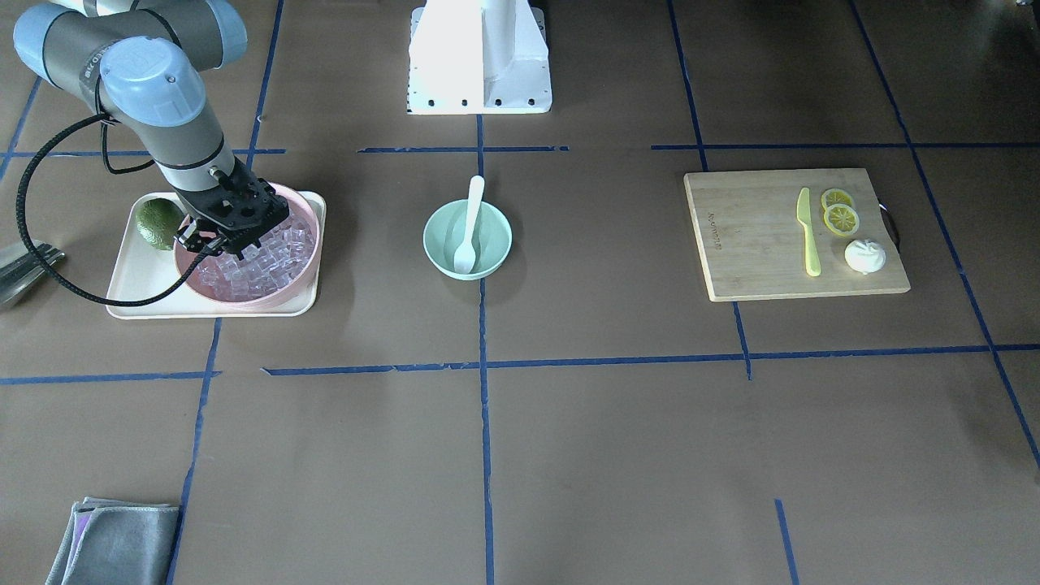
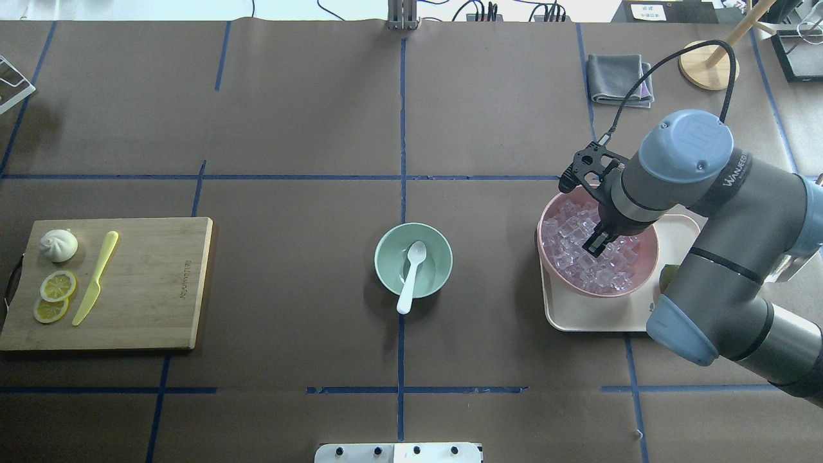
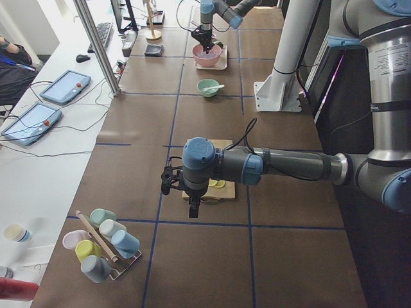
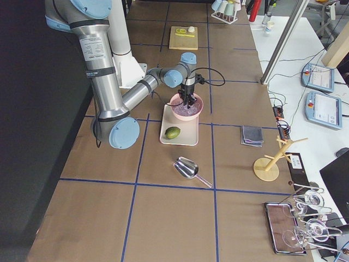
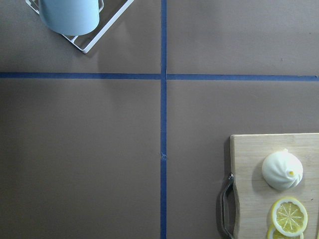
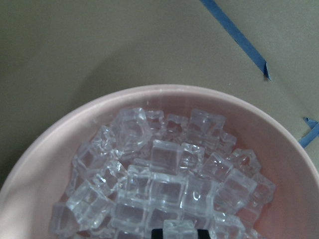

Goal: Put spoon and ice into bowl

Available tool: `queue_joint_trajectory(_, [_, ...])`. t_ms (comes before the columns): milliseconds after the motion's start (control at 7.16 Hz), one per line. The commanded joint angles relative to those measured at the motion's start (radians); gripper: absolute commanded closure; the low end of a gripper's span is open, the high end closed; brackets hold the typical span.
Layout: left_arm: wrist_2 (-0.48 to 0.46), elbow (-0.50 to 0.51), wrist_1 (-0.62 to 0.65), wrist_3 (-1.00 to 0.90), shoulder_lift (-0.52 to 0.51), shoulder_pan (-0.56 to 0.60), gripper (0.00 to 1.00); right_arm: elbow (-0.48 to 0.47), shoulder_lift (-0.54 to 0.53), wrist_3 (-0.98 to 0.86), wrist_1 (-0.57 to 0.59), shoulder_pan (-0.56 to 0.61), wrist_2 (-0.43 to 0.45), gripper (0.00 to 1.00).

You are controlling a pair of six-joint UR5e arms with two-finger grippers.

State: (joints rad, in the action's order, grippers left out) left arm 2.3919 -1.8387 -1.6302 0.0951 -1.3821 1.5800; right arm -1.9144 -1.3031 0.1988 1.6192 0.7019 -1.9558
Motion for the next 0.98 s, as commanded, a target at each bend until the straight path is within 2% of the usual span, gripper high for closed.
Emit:
queue_joint_trajectory(0, [0.0,-0.001,0.001,0.0,-0.002,0.0,0.0,-0.002,0.001,0.005,0.002,0.001,0.0,0.99])
queue_joint_trajectory(279, [0.0,0.001,0.001,0.0,-0.002,0.0,0.0,-0.023,0.001,0.029,0.007,0.028,-0.034,1.0])
queue_joint_trajectory(419, [0.001,0.004,0.001,0.0,-0.002,0.0,0.0,-0.037,0.005,0.165,0.008,0.028,-0.04,1.0])
queue_joint_trajectory(699, [0.001,0.004,0.001,0.0,-0.002,0.0,0.0,-0.038,0.13,0.621,0.051,0.012,-0.075,1.0])
queue_joint_trajectory(838, [0.001,0.004,0.001,0.0,-0.002,0.0,0.0,-0.031,0.21,0.821,0.095,-0.042,-0.069,1.0])
